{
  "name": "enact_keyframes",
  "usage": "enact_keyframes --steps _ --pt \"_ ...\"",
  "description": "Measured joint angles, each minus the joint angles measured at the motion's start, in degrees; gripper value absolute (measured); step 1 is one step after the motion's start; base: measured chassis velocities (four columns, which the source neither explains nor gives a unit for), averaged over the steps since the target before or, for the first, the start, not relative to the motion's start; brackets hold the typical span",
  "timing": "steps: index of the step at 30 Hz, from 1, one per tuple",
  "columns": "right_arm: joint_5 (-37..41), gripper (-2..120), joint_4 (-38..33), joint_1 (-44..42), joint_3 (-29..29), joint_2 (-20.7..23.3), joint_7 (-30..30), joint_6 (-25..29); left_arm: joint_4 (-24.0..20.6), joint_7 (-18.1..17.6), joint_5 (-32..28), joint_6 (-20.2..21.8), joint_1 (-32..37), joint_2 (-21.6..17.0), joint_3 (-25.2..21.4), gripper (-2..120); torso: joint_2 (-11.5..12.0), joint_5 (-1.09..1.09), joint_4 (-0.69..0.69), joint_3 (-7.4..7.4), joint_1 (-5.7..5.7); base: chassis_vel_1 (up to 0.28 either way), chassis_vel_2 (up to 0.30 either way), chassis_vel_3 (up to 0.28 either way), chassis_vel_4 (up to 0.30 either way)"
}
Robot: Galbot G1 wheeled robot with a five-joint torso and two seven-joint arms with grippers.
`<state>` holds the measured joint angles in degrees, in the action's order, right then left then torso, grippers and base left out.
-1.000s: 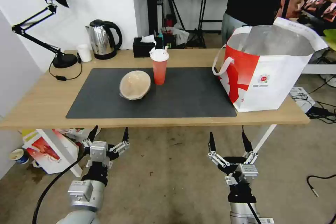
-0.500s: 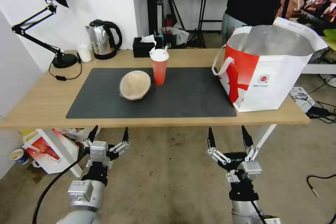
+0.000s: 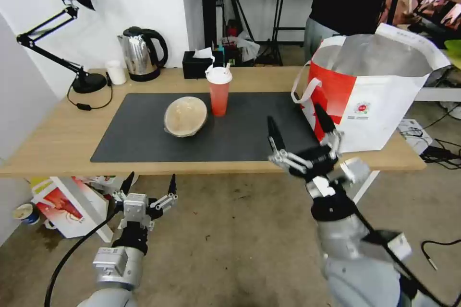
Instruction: Pick up the trash from the table and place it into the takeout bag.
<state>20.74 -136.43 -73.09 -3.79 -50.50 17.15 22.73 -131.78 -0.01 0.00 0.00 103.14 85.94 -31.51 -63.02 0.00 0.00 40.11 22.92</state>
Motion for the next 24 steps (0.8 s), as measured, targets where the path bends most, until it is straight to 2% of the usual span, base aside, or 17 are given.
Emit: enact_keyframes --steps 4,8,9,11,12,13,16,17,20,21,22,24 --pt "5.8 100 0.0 4.3 0.7 1.3 -2.5 -2.7 0.0 0.0 0.0 0.0 0.0 0.0 0.0 100 0.0 0.00 0.00 0.00 0.00 0.000 0.000 0.000 0.000" --pt "17.9 100 2.4 14.2 1.5 3.9 -8.6 -7.7 0.0 0.0 0.0 0.0 0.0 0.0 0.0 100 0.0 0.01 0.00 0.00 0.00 0.000 0.000 0.000 0.000" --pt "17.9 100 2.4 14.2 1.5 3.9 -8.6 -7.7 0.0 0.0 0.0 0.0 0.0 0.0 0.0 100 0.0 0.01 0.00 0.00 0.00 0.000 0.000 0.000 0.000" --pt "24.5 100 4.5 20.2 2.7 5.1 -10.8 -12.8 0.0 0.0 0.0 0.0 0.0 0.0 0.0 100 0.0 -0.01 0.01 0.00 0.00 0.000 0.000 0.000 0.000" --pt "27.0 100 5.3 22.5 3.5 5.6 -10.8 -16.2 0.0 0.0 0.0 0.0 0.0 0.0 0.0 100 0.0 0.00 0.00 0.00 0.00 0.000 0.000 0.000 0.000" --pt "27.0 100 5.3 22.5 3.5 5.6 -10.8 -16.2 0.0 0.0 0.0 0.0 0.0 0.0 0.0 100 0.0 0.00 0.00 0.00 0.00 0.000 0.000 0.000 0.000" --pt "31.4 100 6.4 26.9 5.4 6.4 -9.4 -24.8 0.0 0.0 0.0 0.0 0.0 0.0 0.0 100 0.0 0.01 0.00 0.00 0.00 0.000 0.000 0.000 0.000" --pt "31.4 100 6.4 26.9 5.4 6.4 -9.4 -24.8 0.0 0.0 0.0 0.0 0.0 0.0 0.0 100 0.0 0.01 0.00 0.00 0.00 0.000 0.000 0.000 0.000" --pt "34.4 100 8.1 31.5 6.6 6.2 -6.9 -33.6 0.0 0.0 0.0 0.0 0.0 0.0 0.0 100 0.0 0.00 0.00 0.00 0.00 0.000 0.000 0.000 0.000" --pt "34.7 100 8.5 33.0 6.9 6.1 -6.0 -35.8 0.0 0.0 0.0 0.0 0.0 0.0 0.0 100 0.0 0.00 0.00 0.00 0.01 0.000 0.000 0.000 0.000" --pt "34.7 100 8.5 33.0 6.9 6.1 -6.0 -35.8 0.0 0.0 0.0 0.0 0.0 0.0 0.0 100 0.0 0.00 0.00 0.00 0.01 0.000 0.000 0.000 0.000" --pt "35.6 100 9.1 35.3 7.2 5.8 -4.2 -41.2 0.0 0.0 0.0 0.0 0.0 0.0 0.0 100 0.0 0.00 0.01 0.00 0.01 0.000 0.000 0.000 0.000"
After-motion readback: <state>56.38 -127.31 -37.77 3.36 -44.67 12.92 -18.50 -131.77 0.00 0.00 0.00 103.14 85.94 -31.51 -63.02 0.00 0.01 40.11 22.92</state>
